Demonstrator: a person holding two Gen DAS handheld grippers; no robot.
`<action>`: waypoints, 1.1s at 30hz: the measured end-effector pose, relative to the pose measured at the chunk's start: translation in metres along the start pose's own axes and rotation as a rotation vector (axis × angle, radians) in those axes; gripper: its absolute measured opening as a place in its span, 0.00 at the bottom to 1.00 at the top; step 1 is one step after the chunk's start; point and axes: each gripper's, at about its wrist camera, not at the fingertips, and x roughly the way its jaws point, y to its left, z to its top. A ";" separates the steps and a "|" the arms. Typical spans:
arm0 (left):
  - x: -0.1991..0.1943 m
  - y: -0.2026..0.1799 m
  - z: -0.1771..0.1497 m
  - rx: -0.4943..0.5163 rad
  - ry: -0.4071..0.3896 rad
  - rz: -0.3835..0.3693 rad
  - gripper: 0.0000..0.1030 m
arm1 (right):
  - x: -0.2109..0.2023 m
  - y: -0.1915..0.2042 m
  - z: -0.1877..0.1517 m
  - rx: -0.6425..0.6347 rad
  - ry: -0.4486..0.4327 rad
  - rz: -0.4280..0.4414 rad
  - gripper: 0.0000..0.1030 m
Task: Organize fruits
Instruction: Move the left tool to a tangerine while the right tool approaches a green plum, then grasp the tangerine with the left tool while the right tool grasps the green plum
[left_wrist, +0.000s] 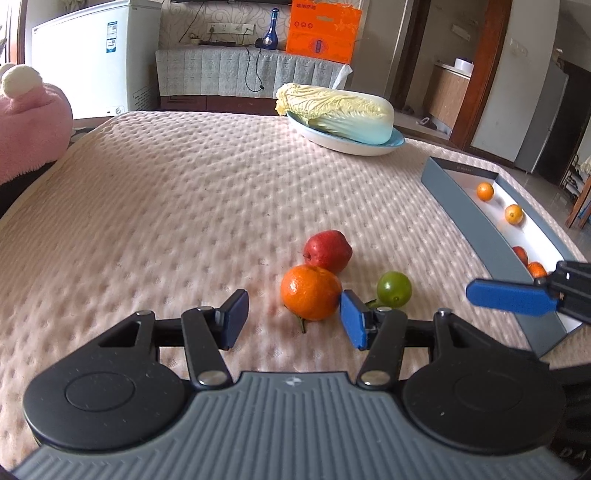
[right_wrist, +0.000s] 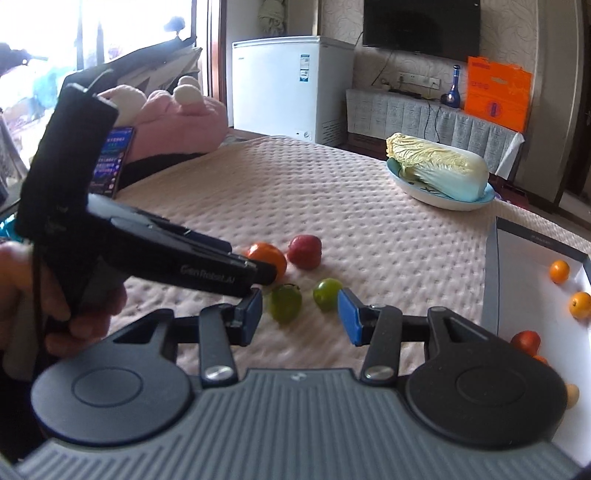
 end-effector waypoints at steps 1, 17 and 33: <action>0.001 0.001 0.001 -0.010 0.000 -0.002 0.61 | -0.001 -0.001 0.000 0.005 -0.001 0.004 0.47; 0.019 -0.011 0.003 -0.046 -0.003 0.007 0.64 | 0.000 -0.005 -0.007 0.001 0.063 -0.001 0.47; 0.013 0.009 0.002 -0.096 0.016 -0.060 0.42 | 0.028 0.022 -0.003 -0.044 0.055 0.008 0.47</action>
